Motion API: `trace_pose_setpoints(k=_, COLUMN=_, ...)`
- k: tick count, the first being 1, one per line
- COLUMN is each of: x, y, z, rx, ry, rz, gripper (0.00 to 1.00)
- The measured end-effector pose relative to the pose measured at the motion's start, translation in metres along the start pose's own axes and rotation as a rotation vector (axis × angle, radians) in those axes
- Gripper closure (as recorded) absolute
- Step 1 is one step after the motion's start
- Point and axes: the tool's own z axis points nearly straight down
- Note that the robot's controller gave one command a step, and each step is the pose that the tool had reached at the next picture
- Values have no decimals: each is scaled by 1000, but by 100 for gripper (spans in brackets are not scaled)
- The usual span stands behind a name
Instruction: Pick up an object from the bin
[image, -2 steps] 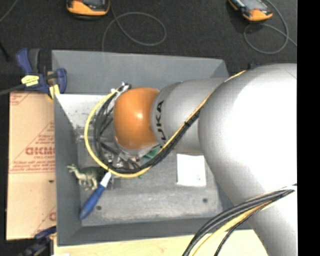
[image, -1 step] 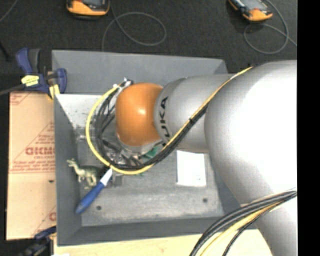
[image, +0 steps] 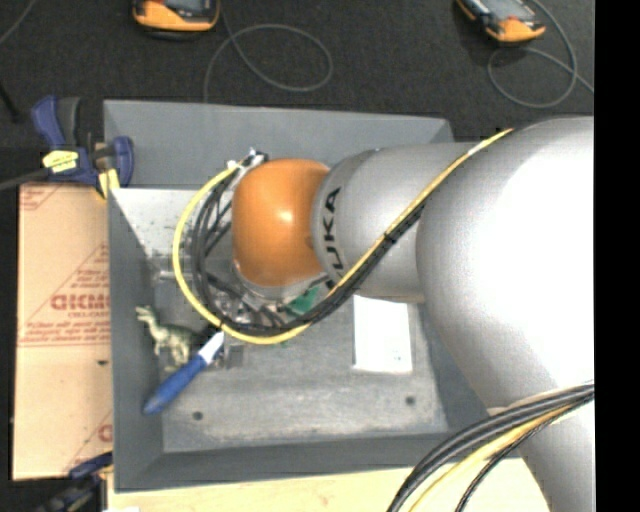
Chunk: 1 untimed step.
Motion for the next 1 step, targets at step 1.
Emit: trace_pose_setpoints(k=1, x=1, y=0, z=-10, rx=-1, ry=4, rz=0, gripper=100)
